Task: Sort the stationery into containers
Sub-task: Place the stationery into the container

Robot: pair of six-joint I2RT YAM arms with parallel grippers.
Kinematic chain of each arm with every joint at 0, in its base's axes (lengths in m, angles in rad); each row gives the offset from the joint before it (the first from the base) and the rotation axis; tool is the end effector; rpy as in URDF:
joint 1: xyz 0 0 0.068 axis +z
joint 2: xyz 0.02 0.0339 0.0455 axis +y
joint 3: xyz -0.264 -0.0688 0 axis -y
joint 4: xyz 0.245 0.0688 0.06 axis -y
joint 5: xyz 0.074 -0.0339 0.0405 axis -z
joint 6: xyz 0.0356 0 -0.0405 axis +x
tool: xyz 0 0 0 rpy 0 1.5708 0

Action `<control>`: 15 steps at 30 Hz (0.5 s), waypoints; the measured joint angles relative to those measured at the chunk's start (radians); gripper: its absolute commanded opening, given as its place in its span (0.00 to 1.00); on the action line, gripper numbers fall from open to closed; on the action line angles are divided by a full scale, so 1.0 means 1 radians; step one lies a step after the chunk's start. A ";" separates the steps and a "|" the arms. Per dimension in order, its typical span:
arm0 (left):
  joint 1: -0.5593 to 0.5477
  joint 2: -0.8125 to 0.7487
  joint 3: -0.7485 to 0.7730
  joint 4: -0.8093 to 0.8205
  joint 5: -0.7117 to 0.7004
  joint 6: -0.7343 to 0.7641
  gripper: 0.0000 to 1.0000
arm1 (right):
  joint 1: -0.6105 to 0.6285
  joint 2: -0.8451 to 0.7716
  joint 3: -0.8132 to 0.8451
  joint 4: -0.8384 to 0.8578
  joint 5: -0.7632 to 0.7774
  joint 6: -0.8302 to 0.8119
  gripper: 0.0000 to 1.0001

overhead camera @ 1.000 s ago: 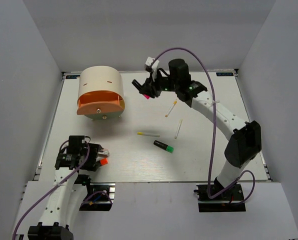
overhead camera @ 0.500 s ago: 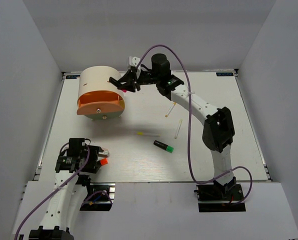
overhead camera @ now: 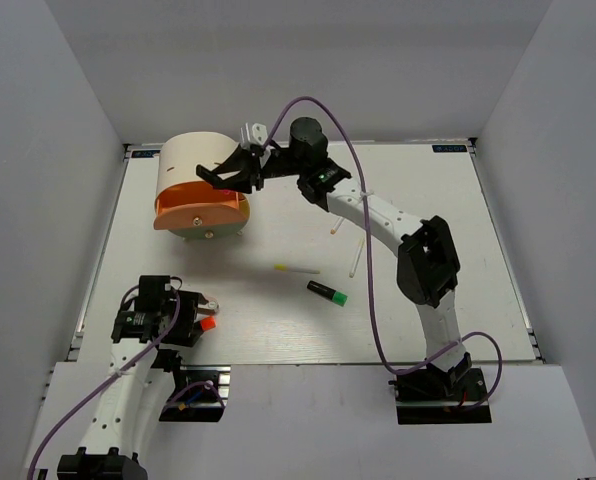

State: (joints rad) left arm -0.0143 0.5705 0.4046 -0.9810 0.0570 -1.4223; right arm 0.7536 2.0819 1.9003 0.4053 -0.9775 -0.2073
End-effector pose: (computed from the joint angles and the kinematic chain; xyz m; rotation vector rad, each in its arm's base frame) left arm 0.0944 -0.0034 0.1749 -1.8143 2.1633 -0.4604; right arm 0.3390 0.3585 0.3794 -1.3526 0.7434 1.0919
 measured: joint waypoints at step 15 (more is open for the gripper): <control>0.000 0.014 0.000 0.016 0.006 0.000 0.85 | 0.014 0.102 0.003 0.040 0.034 0.030 0.43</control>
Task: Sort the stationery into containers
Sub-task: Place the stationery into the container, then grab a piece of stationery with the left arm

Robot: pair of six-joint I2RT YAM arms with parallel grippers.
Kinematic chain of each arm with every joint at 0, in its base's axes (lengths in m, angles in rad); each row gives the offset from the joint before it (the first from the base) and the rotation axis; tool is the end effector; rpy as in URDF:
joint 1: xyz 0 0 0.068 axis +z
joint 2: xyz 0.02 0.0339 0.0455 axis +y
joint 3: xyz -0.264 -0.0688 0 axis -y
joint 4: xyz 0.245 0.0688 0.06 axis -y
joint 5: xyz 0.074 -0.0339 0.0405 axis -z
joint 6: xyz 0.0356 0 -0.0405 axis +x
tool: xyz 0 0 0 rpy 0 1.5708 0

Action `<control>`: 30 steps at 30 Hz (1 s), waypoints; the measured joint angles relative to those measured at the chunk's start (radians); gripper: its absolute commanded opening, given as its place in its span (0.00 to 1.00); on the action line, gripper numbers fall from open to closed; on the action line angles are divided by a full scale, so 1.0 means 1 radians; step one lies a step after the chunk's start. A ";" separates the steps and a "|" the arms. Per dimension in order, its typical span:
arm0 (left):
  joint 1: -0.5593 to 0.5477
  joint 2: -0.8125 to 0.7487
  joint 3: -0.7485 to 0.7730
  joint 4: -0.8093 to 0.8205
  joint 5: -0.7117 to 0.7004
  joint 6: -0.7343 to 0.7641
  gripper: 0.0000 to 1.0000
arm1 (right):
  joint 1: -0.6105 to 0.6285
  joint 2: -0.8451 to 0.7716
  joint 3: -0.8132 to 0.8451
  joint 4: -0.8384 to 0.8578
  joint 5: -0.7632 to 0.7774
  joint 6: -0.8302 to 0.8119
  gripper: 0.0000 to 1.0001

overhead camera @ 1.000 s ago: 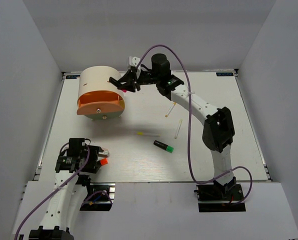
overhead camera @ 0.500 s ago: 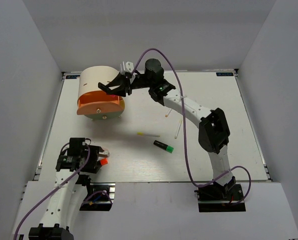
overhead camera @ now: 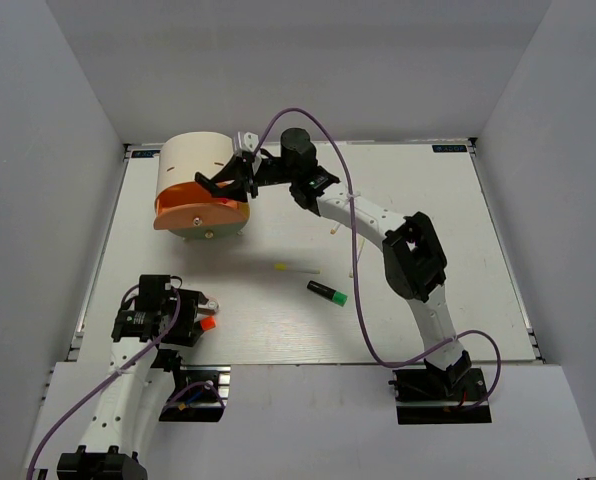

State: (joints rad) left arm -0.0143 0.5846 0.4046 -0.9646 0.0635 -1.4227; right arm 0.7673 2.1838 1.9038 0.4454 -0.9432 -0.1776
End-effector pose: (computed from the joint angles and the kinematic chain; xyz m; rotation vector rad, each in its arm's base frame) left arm 0.0969 -0.0036 0.1746 -1.8138 2.1651 -0.4698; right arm 0.3525 0.3800 0.3350 -1.3423 0.8347 1.1254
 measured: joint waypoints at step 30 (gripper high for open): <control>-0.001 0.159 0.114 -0.136 -0.024 -0.056 0.51 | -0.161 -0.370 -0.435 0.028 0.224 -0.005 0.26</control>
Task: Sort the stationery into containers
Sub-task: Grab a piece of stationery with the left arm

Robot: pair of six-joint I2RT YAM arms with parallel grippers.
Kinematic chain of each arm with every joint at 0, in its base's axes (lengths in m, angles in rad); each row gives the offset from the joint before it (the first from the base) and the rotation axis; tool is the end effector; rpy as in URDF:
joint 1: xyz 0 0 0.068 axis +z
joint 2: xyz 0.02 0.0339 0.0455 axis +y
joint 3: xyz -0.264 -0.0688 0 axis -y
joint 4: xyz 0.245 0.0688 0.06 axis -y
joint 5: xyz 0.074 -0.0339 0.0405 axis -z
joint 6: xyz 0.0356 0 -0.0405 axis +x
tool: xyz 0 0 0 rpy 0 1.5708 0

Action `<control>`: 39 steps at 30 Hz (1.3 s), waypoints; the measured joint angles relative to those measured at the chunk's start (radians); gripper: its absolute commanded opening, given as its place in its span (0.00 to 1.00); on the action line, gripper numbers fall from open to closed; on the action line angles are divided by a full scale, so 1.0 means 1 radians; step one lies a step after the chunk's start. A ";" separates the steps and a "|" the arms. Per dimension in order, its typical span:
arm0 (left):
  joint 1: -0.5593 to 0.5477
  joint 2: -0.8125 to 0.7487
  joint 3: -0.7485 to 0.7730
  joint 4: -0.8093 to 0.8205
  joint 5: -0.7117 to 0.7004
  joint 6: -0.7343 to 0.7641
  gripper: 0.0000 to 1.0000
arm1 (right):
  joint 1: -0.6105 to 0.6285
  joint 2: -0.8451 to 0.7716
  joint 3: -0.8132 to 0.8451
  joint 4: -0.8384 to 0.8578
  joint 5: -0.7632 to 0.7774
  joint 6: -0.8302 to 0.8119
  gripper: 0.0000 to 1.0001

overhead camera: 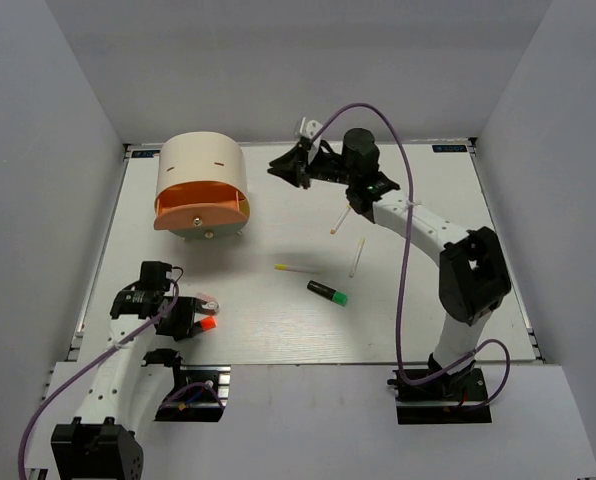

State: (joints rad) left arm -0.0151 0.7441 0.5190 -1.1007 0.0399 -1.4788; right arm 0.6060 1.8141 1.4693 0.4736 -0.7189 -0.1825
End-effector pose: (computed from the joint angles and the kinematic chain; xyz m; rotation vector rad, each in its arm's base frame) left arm 0.1045 -0.0030 0.1898 -1.9824 2.2179 -0.2924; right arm 0.3437 0.2667 0.3563 -1.0984 1.0704 0.8554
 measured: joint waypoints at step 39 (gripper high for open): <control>0.000 0.102 -0.051 0.074 0.006 0.000 0.48 | -0.238 -0.267 -0.421 -0.029 -0.029 0.079 0.32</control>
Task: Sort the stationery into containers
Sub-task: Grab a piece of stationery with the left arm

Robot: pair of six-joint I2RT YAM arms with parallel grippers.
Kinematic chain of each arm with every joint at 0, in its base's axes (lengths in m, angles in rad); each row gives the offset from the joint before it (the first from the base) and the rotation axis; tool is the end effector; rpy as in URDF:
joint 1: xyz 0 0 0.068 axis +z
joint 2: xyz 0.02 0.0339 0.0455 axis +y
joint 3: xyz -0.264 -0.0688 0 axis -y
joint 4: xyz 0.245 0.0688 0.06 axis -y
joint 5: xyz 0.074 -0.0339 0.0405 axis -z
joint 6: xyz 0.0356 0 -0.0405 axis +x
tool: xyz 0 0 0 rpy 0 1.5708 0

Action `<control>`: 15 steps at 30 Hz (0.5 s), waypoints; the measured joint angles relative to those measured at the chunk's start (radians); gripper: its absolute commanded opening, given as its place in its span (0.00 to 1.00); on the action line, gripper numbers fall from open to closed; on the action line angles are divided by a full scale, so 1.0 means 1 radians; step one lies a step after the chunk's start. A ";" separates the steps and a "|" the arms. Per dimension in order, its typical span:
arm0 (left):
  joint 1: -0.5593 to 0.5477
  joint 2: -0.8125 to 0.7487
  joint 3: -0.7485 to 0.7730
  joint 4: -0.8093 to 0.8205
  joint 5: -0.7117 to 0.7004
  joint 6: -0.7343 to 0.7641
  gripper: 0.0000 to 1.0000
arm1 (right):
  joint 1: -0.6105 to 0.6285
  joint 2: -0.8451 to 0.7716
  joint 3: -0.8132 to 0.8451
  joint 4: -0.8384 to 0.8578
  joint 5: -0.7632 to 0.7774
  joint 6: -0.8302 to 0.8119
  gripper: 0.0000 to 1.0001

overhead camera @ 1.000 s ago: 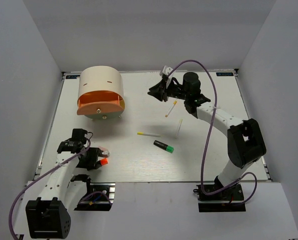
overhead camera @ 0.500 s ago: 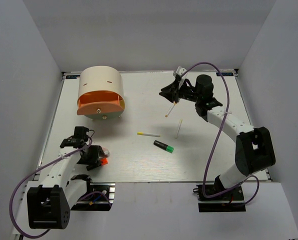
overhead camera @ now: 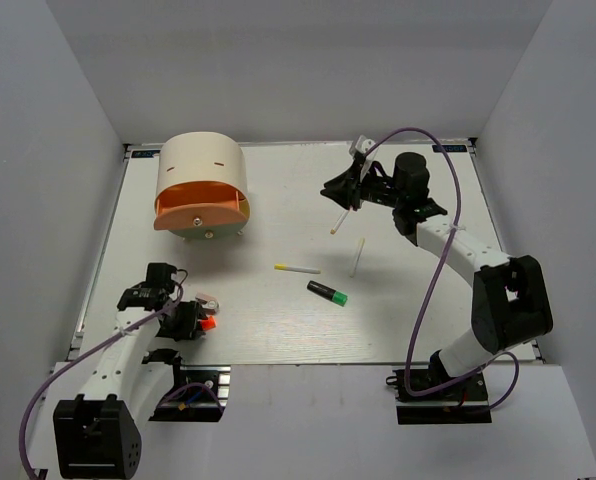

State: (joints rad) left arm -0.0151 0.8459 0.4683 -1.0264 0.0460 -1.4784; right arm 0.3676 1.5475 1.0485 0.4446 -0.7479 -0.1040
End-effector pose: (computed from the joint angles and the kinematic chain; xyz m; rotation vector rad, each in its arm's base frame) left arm 0.1130 -0.0033 0.1685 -2.0281 2.2675 -0.2241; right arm 0.3250 0.1511 0.3074 -0.9324 1.3877 0.8047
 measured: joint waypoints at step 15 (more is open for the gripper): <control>0.000 0.137 -0.035 0.100 0.006 0.004 0.61 | -0.010 -0.058 -0.057 -0.012 -0.011 -0.007 0.33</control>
State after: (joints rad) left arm -0.0151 0.9833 0.4332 -0.9260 0.0525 -1.4746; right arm 0.3580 1.4899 0.9913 0.4328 -0.7586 -0.1112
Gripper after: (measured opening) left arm 0.613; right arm 0.322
